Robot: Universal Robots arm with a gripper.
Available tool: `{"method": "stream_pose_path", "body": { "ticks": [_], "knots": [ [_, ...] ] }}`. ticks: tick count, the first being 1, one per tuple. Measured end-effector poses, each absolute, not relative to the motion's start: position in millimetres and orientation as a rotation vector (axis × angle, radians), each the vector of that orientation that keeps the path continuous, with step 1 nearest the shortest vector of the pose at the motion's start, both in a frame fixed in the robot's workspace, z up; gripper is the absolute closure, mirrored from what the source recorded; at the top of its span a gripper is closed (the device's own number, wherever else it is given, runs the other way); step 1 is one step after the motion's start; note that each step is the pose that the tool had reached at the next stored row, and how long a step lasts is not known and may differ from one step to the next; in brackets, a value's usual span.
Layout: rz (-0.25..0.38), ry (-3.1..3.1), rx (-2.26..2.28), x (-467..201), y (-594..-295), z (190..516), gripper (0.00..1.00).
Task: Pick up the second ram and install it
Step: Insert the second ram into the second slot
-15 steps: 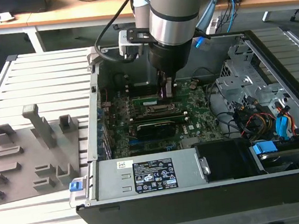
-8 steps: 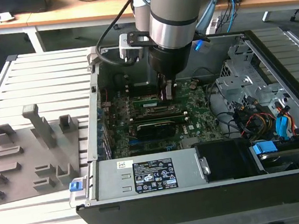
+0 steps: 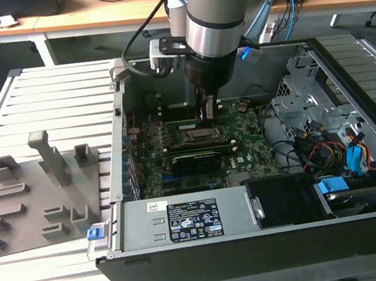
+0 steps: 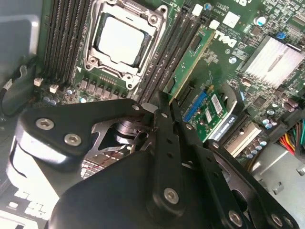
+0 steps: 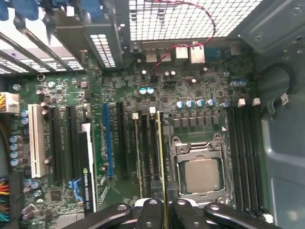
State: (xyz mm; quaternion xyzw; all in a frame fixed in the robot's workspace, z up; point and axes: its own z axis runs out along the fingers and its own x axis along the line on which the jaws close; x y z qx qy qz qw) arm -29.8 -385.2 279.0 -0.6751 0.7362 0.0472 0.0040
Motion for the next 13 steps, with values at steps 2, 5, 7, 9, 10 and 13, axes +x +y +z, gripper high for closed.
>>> {"method": "stream_pose_path", "body": {
  "ticks": [2, 5, 7, 9, 10, 13],
  "knots": [
    [0.148, 2.307, -2.116, -30, -385, 276, 0.86],
    [0.148, 2.307, -2.116, -30, -385, 273, 0.86],
    [0.148, 2.307, -2.116, -30, -385, 270, 0.86],
    [0.148, 2.307, -2.116, -30, -385, 268, 0.86],
    [0.148, 2.307, -2.116, -30, -385, 267, 0.86],
    [0.148, 2.307, -2.116, -30, -385, 265, 0.86]
  ]
}}
